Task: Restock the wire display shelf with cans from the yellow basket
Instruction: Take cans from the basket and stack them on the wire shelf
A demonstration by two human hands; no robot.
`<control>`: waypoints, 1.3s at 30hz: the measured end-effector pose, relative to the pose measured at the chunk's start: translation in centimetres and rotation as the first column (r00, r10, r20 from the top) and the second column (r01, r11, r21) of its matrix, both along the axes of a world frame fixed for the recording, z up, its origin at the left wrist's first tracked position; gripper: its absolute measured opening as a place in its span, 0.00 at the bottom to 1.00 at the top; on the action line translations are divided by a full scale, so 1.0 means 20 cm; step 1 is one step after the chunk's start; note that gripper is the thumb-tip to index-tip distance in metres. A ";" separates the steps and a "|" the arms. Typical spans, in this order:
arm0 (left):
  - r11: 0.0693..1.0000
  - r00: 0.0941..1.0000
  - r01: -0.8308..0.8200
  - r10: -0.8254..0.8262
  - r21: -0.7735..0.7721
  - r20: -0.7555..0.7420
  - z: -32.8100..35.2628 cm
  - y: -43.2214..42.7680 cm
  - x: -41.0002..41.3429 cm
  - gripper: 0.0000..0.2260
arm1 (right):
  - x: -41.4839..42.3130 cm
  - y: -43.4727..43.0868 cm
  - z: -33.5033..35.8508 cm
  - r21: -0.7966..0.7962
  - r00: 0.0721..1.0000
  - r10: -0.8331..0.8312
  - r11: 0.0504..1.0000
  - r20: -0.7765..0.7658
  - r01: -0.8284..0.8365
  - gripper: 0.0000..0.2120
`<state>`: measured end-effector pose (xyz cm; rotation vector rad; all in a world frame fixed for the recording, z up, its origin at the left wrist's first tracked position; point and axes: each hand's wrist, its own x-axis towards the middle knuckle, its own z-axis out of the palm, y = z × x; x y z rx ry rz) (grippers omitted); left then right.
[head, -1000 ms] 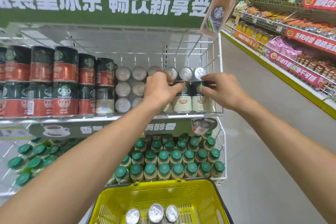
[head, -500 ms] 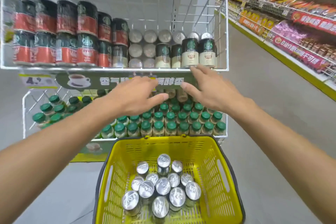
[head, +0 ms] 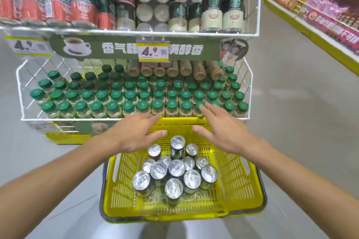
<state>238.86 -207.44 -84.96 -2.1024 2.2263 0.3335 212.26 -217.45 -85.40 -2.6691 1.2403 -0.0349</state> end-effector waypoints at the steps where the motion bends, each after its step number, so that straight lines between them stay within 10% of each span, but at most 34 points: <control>1: 0.999 1.000 0.000 0.001 0.037 -0.017 -0.08 0.03 0.00 0.34 | -0.04 0.03 -0.08 0.029 1.000 0.002 1.000 -0.007 -0.002 0.39; 28: 0.962 0.904 -0.003 0.119 0.272 -0.411 -0.61 0.31 0.09 0.22 | -0.42 0.18 -0.69 0.353 0.989 0.093 0.927 0.113 -0.127 0.33; 39: 0.999 0.798 -0.038 0.044 0.023 -0.602 0.24 -0.03 0.22 0.11 | -0.23 -0.06 -0.04 0.396 0.731 -0.183 0.909 0.658 -0.128 0.27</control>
